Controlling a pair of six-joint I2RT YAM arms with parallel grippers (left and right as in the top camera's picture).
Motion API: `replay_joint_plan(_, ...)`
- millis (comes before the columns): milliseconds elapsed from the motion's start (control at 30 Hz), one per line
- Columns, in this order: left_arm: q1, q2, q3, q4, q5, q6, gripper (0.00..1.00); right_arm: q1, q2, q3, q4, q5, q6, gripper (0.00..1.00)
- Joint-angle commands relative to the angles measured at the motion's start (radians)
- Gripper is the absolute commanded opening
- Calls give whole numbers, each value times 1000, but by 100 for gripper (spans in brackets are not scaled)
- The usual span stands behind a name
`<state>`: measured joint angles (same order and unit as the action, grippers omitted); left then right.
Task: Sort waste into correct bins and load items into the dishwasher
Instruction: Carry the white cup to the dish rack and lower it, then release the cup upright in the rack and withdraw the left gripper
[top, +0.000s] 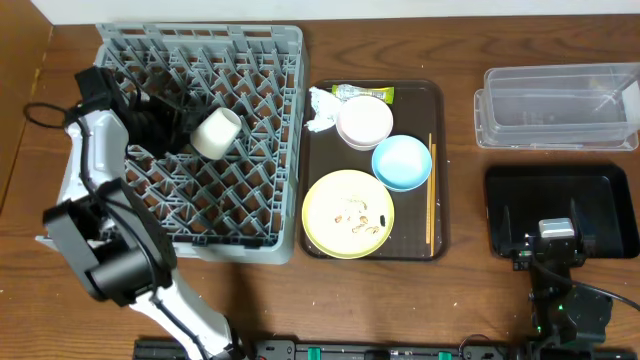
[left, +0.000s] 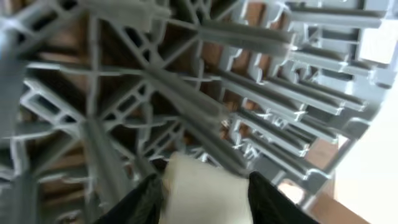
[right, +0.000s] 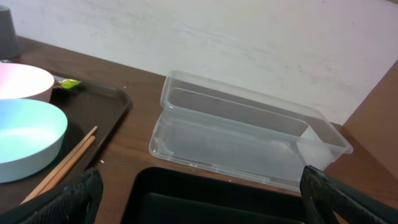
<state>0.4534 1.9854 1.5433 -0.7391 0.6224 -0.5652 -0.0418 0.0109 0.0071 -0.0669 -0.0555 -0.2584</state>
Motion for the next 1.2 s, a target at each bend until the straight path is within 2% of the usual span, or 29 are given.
replay_joint_plan(0,12,-135,6,-80,-385,50,51,-6,-5,-2,-4,-2,-12,99)
replay_joint_plan(67,12,-188,14,-104,-473,62,51,-6,-5,-2,-4,-2,-12,99)
replay_joint_plan(167,12,-271,15,-113,-516,64,50,-6,-5,-2,-4,-2,-11,99)
replay_joint_plan(300,-17,-366,15,-123,-512,75,33,-6,-5,-2,-4,-2,-11,99)
replay_joint_plan(467,-140,-390,14,-124,-500,176,13,-6,-5,-2,-4,-2,-12,99)
replay_joint_plan(567,-243,-357,10,-124,-510,249,8,-6,-5,-2,-4,-2,-12,99)
replay_joint_plan(633,-294,-325,9,-129,-538,270,8,-6,-5,-2,-4,-2,-12,99)
replay_joint_plan(767,-348,-233,8,-146,-702,249,8,-6,-5,-2,-4,-2,-12,99)
replay_joint_plan(1167,-312,-124,7,-159,-718,248,8,-6,-5,-2,-4,-2,-11,99)
